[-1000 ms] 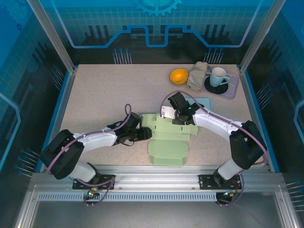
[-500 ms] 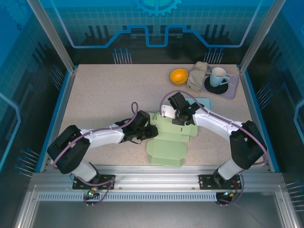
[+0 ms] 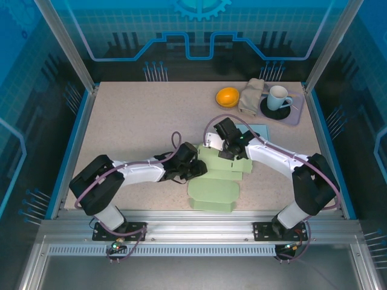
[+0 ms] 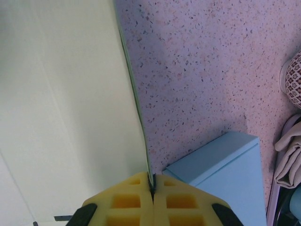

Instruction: Fold the paper box

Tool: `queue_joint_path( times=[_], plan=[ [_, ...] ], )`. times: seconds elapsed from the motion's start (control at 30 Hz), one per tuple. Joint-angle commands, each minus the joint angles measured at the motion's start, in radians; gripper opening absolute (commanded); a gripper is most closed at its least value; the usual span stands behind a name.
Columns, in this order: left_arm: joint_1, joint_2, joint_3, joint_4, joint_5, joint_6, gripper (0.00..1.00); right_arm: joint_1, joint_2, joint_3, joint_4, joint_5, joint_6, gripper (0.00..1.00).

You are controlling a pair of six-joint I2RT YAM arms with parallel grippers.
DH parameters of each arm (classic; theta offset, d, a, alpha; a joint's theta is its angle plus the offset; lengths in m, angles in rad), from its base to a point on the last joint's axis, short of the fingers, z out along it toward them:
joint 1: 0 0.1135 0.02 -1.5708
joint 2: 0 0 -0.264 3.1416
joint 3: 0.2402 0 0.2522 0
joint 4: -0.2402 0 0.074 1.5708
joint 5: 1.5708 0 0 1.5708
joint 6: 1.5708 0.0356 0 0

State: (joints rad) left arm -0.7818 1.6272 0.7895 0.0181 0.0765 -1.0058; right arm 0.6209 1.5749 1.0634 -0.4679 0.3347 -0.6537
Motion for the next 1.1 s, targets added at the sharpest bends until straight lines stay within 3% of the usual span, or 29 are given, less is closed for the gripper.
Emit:
queue_joint_path(
  times=[0.0, 0.17, 0.37, 0.53, 0.63, 0.73, 0.87, 1.07],
  plan=[
    [-0.008, -0.033, -0.028, 0.070, 0.025, -0.020, 0.41, -0.015, -0.014, -0.025, 0.042, -0.006, 0.019, 0.00],
    [-0.004, -0.188, 0.004, -0.113, -0.081, 0.102, 0.46, -0.018, -0.062, -0.068, 0.106, -0.013, -0.036, 0.00],
    [0.019, -0.487, -0.046, -0.260, -0.269, 0.220, 0.46, -0.029, -0.146, -0.157, 0.237, -0.071, -0.165, 0.00],
    [0.169, -0.689, -0.139, -0.340, -0.278, 0.248, 0.47, -0.022, -0.205, -0.221, 0.354, -0.076, -0.244, 0.00],
    [0.230, -0.731, -0.158, -0.369, -0.281, 0.294, 0.46, 0.005, -0.260, -0.310, 0.507, -0.076, -0.388, 0.00],
    [0.231, -0.736, -0.165, -0.356, -0.287, 0.357, 0.45, 0.022, -0.288, -0.352, 0.611, -0.091, -0.512, 0.00],
    [0.230, -0.734, -0.197, -0.307, -0.304, 0.409, 0.43, 0.025, -0.295, -0.355, 0.696, -0.101, -0.577, 0.00],
    [0.225, -0.716, -0.275, -0.215, -0.337, 0.451, 0.41, 0.052, -0.272, -0.411, 0.880, -0.004, -0.658, 0.00]
  ],
)
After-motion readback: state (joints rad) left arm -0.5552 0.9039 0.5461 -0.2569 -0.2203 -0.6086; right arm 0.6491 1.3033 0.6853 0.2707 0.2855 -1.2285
